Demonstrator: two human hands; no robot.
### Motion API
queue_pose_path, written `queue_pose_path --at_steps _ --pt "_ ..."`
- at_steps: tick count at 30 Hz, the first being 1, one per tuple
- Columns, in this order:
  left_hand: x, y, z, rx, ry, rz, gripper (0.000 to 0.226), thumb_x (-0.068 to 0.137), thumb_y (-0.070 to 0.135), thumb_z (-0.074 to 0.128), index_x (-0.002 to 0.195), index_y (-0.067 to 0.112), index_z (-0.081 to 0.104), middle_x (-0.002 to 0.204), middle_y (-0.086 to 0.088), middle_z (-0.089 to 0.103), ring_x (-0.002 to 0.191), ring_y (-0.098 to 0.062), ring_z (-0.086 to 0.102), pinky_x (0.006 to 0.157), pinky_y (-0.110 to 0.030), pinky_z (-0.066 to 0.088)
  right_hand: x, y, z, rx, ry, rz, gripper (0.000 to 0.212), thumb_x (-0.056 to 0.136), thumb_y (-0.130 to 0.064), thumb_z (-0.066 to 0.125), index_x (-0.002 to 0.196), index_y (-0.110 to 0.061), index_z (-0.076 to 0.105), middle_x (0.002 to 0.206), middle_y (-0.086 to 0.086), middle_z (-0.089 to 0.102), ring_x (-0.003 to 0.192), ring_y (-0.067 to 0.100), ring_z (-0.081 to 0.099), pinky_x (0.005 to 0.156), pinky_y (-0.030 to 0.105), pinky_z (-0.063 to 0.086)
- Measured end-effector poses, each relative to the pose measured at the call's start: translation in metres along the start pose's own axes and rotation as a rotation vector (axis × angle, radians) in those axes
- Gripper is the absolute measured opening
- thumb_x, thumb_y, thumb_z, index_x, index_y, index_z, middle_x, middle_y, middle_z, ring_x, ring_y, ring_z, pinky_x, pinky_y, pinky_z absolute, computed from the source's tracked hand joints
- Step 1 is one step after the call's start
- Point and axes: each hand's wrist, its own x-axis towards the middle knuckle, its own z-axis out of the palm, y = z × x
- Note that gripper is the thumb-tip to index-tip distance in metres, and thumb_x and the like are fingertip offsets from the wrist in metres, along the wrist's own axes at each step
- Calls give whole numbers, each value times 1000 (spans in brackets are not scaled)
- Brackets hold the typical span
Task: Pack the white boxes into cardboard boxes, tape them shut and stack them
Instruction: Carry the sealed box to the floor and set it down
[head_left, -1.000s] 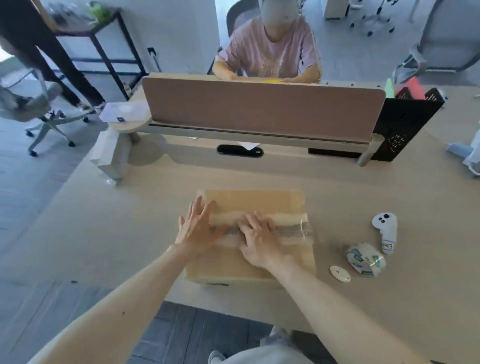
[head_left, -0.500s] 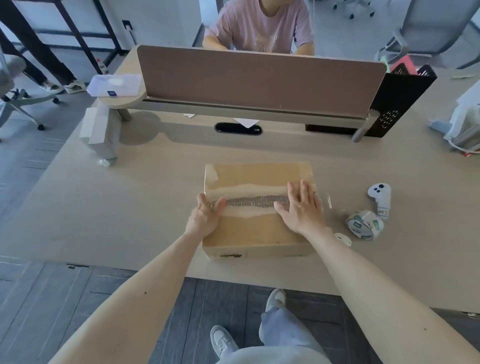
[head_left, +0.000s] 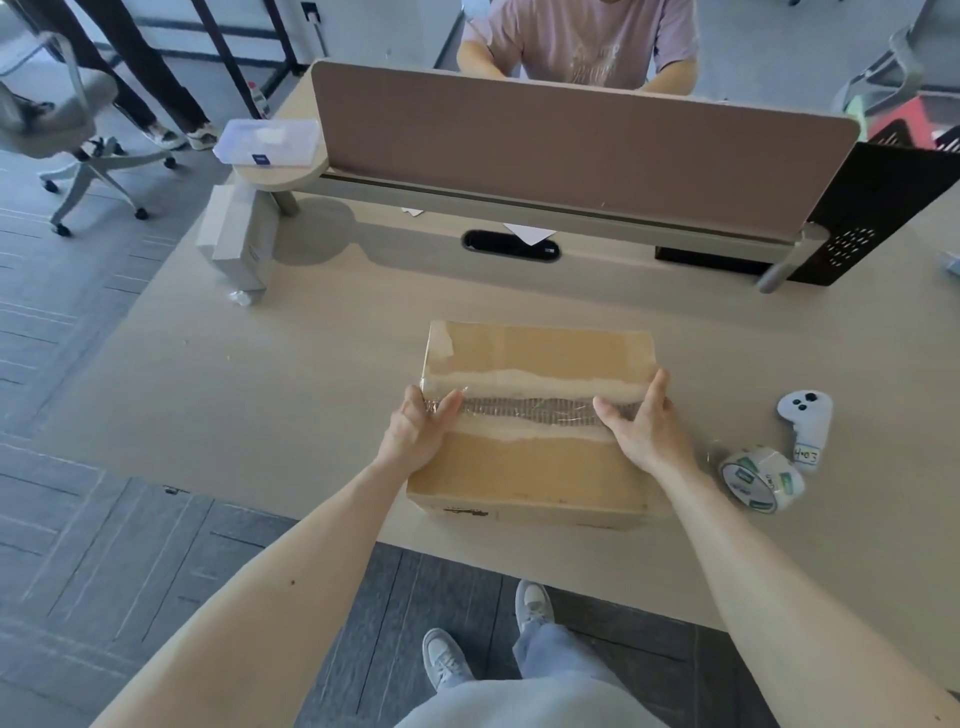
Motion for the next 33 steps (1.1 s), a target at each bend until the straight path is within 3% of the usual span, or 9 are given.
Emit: queue_pose_path --at_steps 4,7,9,11,14,19,24,28,33 --pt "1 5 1 -12 14 -23 56 92 65 51 111 13 47 109 -6 58 102 -28 56 84 -39 45 12 10 -2 209 -56 14 109 85 -64 60 155 -21 -11 158 7 30 140 30 37 111 40 35" --pt "2 10 3 -14 51 -51 54 93 65 49 108 13 50 105 -4 56 99 -26 55 81 -35 40 20 18 -3 428 -81 10 97 81 -53 72 153 -26 11 141 -3 52 129 24 50 108 41 39" --pt "3 11 4 -59 64 -65 53 92 67 49 109 17 55 103 0 59 100 -24 57 82 -34 40 20 18 -2 477 -81 -7 88 84 -42 73 150 -25 18 130 -8 55 123 20 52 102 34 39" --pt "4 9 4 -70 77 -74 57 88 72 49 111 21 61 102 2 64 101 -24 61 84 -36 46 20 17 -1 502 -69 -5 89 87 -38 72 152 -25 13 137 -2 50 129 21 47 101 31 35" --pt "3 8 3 36 149 -68 64 85 78 45 107 20 61 102 -5 65 96 -29 61 84 -41 49 17 11 -3 369 -63 69 98 86 -56 65 154 -30 0 151 11 34 136 29 40 106 39 34" --pt "1 17 2 86 109 -69 80 80 81 39 124 16 59 114 -10 64 101 -30 57 89 -41 48 14 14 -2 228 -31 123 71 86 -67 54 125 -10 41 117 6 56 108 31 56 83 37 42" --pt "-4 17 7 31 145 -119 65 92 70 43 124 15 58 117 -12 64 108 -34 59 98 -47 49 10 9 -3 158 -15 75 68 92 -63 48 125 -4 46 124 13 57 109 32 56 76 33 38" --pt "-19 9 -5 19 210 -127 56 96 65 42 122 19 59 113 -11 64 106 -35 61 95 -46 49 5 -12 -3 140 -40 8 69 94 -58 48 133 0 40 135 17 52 120 33 52 83 34 36" --pt "-31 -11 -67 -36 339 -100 42 96 65 40 109 28 57 105 -7 64 102 -34 61 93 -46 50 -9 -76 15 133 -22 -114 69 91 -62 49 128 -4 45 125 18 59 113 38 57 88 40 44"
